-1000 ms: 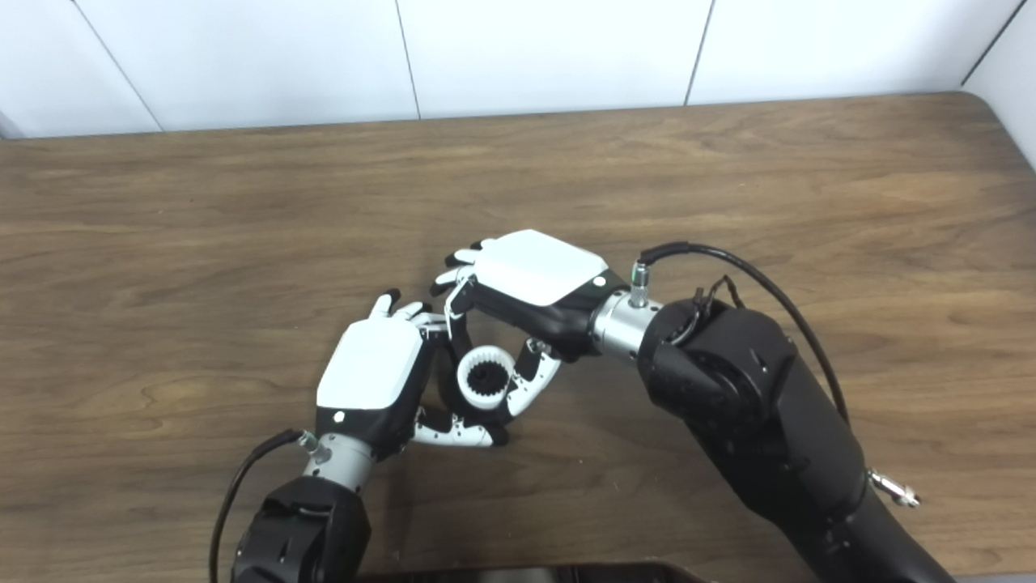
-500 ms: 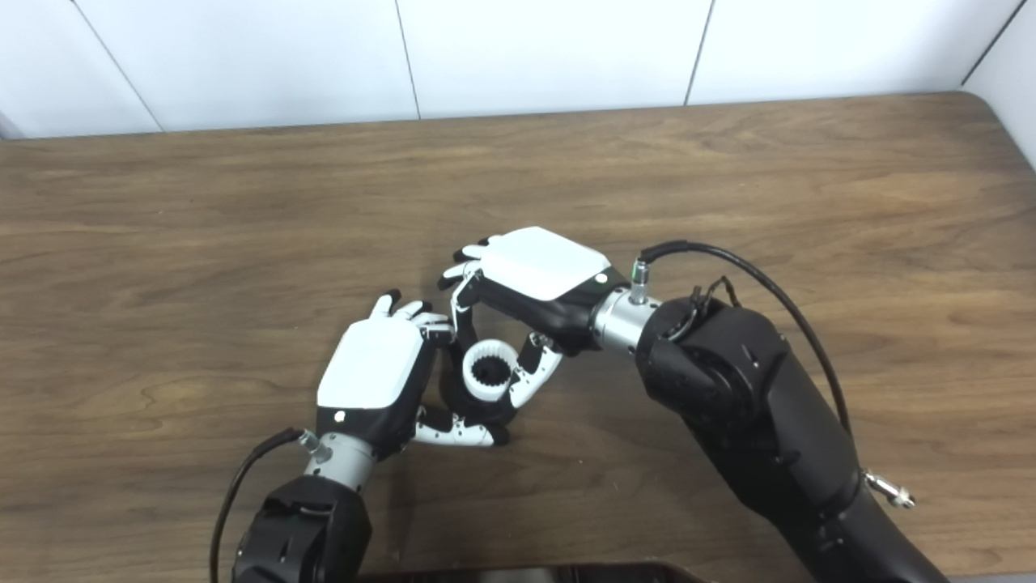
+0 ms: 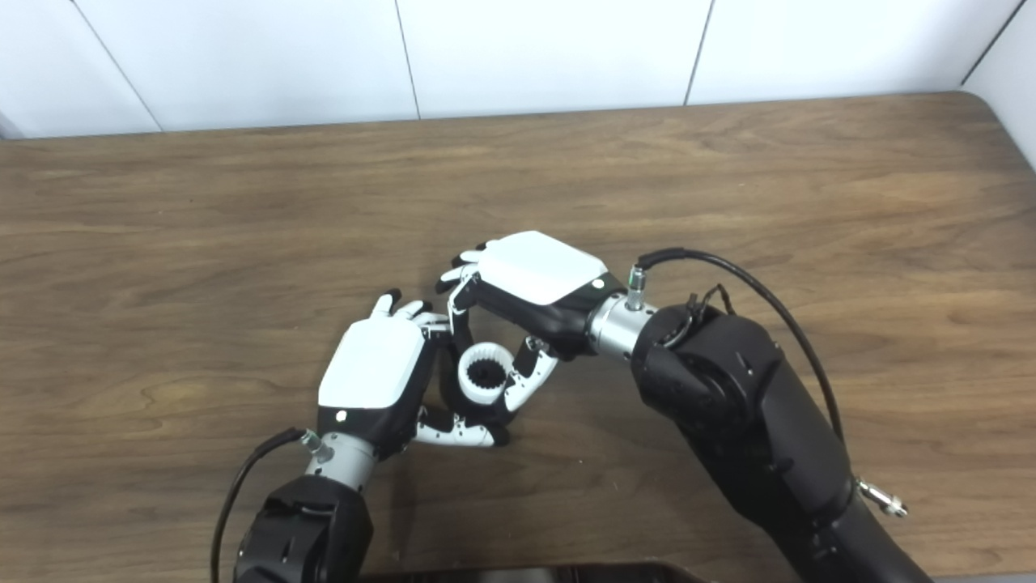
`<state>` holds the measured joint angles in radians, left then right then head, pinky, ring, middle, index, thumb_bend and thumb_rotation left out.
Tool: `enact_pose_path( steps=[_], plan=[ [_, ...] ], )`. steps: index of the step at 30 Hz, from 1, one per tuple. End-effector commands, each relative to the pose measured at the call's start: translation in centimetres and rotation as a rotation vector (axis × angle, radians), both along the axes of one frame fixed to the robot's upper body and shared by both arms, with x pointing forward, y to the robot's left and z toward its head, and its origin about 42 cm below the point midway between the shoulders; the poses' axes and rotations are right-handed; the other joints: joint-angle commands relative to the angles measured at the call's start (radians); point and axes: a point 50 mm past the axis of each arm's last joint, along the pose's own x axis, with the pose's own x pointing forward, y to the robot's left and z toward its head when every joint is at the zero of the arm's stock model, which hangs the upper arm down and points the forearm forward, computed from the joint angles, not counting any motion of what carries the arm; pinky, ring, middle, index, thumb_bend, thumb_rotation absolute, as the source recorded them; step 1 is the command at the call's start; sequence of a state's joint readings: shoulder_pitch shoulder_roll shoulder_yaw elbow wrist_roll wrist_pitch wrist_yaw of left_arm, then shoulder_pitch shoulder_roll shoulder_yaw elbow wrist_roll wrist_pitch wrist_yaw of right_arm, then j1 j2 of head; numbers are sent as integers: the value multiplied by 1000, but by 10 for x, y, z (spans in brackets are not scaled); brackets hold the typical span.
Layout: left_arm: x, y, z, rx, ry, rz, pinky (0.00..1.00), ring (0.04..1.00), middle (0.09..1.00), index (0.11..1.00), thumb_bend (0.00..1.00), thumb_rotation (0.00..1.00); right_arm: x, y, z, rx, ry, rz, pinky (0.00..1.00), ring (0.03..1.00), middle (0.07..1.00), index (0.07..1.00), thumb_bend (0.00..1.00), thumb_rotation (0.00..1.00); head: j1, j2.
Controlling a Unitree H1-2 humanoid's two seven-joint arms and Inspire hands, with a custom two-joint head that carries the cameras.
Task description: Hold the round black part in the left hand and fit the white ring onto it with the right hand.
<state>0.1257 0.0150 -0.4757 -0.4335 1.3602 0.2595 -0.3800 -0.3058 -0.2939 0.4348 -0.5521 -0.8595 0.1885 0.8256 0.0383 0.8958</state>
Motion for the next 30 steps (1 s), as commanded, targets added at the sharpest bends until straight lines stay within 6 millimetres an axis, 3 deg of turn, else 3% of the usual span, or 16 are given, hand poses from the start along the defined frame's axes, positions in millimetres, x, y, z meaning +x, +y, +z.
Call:
enact_pose_path(
  steps=[1,9,30],
  plan=[
    [-7,-6,-9,15,73,-37,1000,886,775,481,525,58,-1,4,12,24,-54,19,964,942,865,484,525,137,1,1],
    [-7,-6,-9,19,72,-41,1000,878,776,482,526,63,-2,10,16,54,-57,31,970,945,865,484,525,138,2,2],
    [-7,-8,-6,15,73,-36,1000,891,773,481,525,57,12,0,10,12,-55,-18,936,947,867,484,524,138,3,1]
  ],
)
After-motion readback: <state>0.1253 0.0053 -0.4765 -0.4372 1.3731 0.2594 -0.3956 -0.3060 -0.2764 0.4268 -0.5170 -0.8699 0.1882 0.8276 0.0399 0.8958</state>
